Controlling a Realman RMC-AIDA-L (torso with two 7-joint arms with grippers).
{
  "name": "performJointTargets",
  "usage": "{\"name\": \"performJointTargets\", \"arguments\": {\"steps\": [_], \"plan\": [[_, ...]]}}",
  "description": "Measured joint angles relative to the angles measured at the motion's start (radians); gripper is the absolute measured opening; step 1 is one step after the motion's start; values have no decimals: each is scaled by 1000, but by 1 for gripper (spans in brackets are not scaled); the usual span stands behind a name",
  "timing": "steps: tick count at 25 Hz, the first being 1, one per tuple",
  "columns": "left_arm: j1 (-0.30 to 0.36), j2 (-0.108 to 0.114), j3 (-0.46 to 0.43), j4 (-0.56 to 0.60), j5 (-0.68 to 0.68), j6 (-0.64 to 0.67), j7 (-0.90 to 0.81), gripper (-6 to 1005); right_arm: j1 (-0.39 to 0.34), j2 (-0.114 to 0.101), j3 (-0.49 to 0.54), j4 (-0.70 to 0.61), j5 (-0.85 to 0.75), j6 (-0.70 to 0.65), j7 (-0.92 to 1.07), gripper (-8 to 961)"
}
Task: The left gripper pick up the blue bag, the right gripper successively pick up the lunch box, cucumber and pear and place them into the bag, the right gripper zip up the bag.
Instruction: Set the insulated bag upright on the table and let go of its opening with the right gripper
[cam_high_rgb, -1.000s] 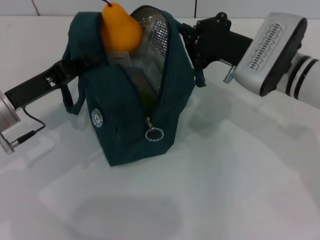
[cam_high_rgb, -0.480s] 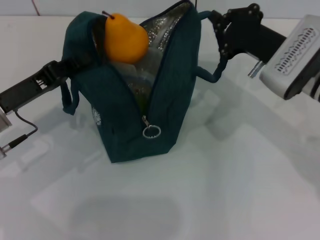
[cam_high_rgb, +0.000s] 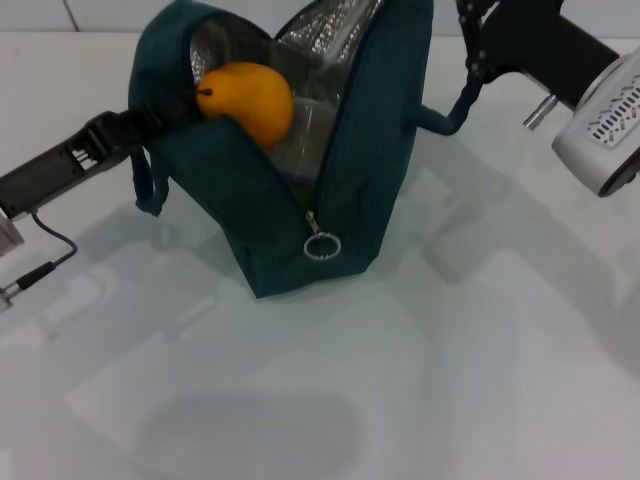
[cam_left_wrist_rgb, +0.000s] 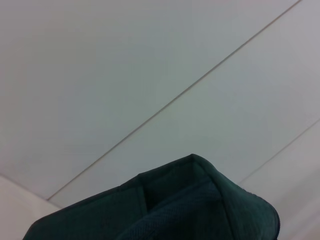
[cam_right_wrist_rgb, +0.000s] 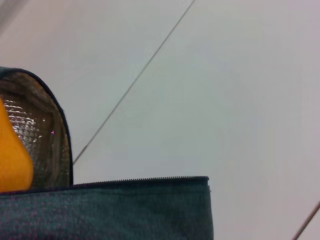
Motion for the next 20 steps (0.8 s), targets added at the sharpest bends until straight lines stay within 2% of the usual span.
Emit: {"name": "performJointTargets", "arguments": {"steps": [8,16,20], "plan": [[-13,1,-12,12,-34,75,-2,71,-8,0,3,-2,17,-21,-24,16],[-46,-1,-11,-10,18,0,-7,71,26,0,-7,71,17,-3,-19,18],[-52,-4,-11,6,-3,74,-12,71,18,0,-12,52,16,-8,-20,19]]}}
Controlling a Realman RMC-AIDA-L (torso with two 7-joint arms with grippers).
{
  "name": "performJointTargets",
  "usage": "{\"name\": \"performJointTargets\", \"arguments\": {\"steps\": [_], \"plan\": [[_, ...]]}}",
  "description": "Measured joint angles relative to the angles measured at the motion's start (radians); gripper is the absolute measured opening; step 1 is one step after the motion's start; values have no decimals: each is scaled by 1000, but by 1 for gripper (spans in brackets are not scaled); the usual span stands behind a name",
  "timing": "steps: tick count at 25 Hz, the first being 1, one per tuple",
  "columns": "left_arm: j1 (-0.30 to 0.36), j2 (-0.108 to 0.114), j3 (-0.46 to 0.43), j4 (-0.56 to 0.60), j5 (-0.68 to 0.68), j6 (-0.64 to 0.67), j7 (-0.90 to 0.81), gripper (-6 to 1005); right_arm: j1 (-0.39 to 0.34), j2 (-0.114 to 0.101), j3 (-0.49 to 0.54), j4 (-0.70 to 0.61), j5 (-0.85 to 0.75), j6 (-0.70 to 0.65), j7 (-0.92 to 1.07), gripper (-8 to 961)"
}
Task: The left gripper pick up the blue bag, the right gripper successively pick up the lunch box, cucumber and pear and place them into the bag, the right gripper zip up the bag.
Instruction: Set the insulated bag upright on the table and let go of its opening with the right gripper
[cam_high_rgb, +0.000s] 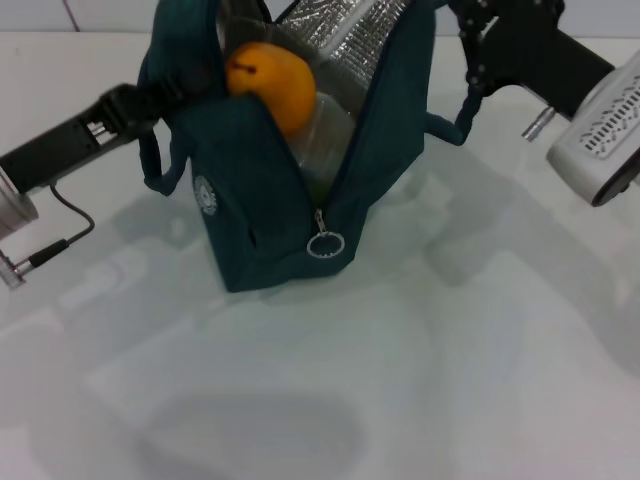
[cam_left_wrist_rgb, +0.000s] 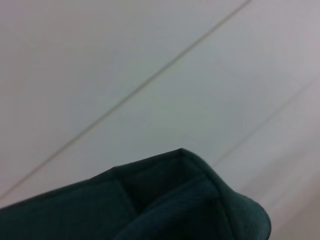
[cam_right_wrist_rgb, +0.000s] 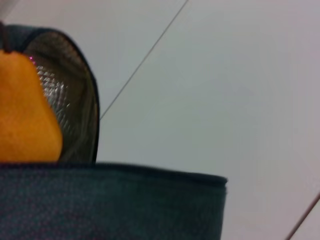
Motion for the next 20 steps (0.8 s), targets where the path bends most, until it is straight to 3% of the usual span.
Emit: {"name": "performJointTargets", "arguments": {"steps": [12,20], "plan": [[-81,-4,15,-43,-17,78,-12,71,17,0,-96,9,-7,15,-3,22],[-62,6,1,-57,-13,39,-9,72,0,0,-95,-17,-9,19,-4,24]]}}
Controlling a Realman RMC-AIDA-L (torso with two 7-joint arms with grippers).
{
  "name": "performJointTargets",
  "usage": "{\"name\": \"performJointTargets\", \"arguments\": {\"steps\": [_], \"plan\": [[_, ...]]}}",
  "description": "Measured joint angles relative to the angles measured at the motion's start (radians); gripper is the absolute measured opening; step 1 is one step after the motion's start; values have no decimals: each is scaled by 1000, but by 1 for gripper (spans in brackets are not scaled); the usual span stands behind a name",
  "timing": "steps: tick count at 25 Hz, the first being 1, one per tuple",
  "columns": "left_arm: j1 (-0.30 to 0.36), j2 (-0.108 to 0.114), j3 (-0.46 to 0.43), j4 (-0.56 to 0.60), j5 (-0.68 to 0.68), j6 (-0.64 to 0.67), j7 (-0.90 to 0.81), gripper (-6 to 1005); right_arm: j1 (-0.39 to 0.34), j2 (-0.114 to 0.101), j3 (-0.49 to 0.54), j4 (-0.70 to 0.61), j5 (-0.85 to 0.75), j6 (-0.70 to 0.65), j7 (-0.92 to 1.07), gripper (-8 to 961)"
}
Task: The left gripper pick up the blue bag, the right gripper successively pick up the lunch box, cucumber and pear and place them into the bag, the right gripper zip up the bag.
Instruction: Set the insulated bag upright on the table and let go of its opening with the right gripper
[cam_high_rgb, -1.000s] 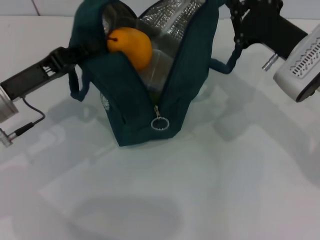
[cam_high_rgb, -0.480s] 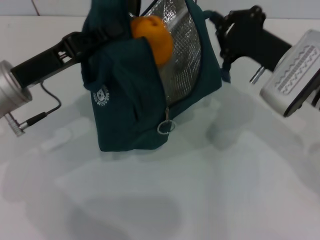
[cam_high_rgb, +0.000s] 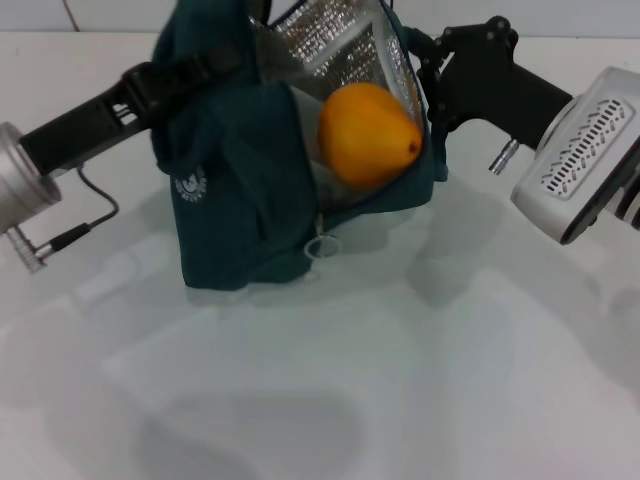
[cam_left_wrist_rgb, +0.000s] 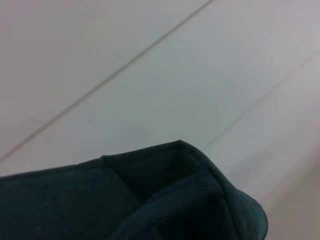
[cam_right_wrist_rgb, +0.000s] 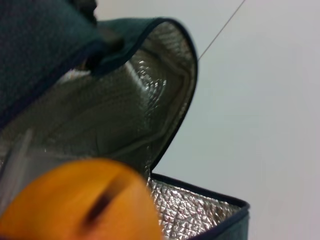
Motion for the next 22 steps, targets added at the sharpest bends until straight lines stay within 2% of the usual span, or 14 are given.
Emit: {"name": "performJointTargets", "arguments": {"steps": [8,13,18,22], "plan": [[40,4,-63,0,0,-21,-3,72,-52,-8,6,-89,-13,20,-1,26],[49,4,-65,0,-6,-22,-5,72,-53,-9,0,-107,-23,51,-1,28],[59,7,-66,0,-8,-23,-10,72,-86,-10,14,-204,-51,71,-1,29],[52,5,-61,0,17,-44,-11,73,-71,-12,14,-238,-57,104,1,30]]}}
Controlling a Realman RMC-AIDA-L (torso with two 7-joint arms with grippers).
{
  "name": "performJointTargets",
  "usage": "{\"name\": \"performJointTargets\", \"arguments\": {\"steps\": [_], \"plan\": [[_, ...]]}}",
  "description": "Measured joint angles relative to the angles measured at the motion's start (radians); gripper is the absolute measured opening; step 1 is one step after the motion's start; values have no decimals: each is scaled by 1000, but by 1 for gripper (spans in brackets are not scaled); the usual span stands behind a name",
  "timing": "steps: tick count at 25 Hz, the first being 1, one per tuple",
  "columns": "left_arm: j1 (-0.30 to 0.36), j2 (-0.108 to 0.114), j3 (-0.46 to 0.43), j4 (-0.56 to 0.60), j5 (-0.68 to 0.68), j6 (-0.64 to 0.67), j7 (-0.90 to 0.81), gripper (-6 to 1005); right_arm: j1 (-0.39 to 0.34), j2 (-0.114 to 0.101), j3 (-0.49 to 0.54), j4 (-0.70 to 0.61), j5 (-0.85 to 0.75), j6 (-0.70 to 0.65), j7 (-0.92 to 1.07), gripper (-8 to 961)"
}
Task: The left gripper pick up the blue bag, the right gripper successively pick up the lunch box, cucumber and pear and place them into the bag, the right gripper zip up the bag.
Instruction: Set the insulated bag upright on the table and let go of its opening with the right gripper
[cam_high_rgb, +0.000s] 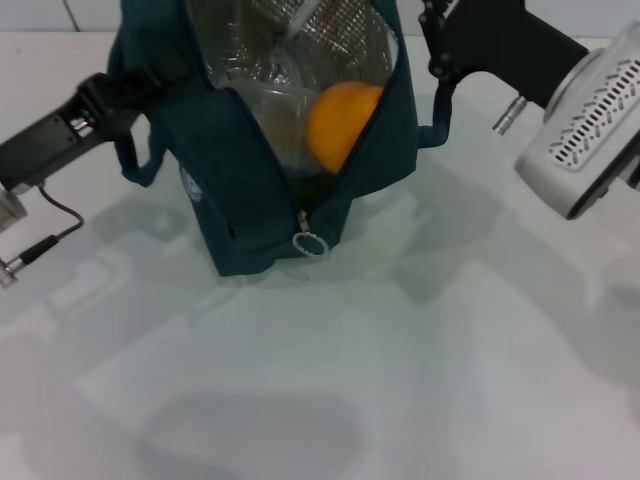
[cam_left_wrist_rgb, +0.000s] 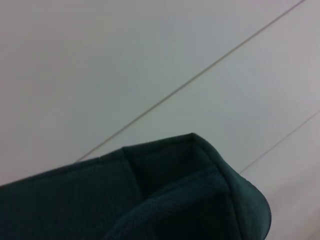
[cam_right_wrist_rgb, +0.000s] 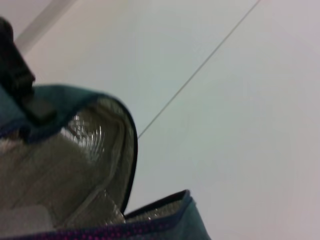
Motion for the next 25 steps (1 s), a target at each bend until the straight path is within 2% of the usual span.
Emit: {"name": "performJointTargets", "arguments": {"steps": [5,9,18,21,25], "plan": [[-22,-8,4,-21,35,-5,3,73,36,5,-35,1,2,85,4,32],[-27,-13,9,-37,59,0,-3,73,28,6,-77,0,2,117,4,33],[-26,-14,72,-53,64,20,-7,73,-50,-2,-104,-89,-11,131,-1,35],[-28,-14,102,-47,65,23,-2,73,-95,-13,-105,-160,-45,176,0,36],[-29,-14,117,-47,66,23,3,73,-130,-14,-109,-209,-83,214,3,37]]}}
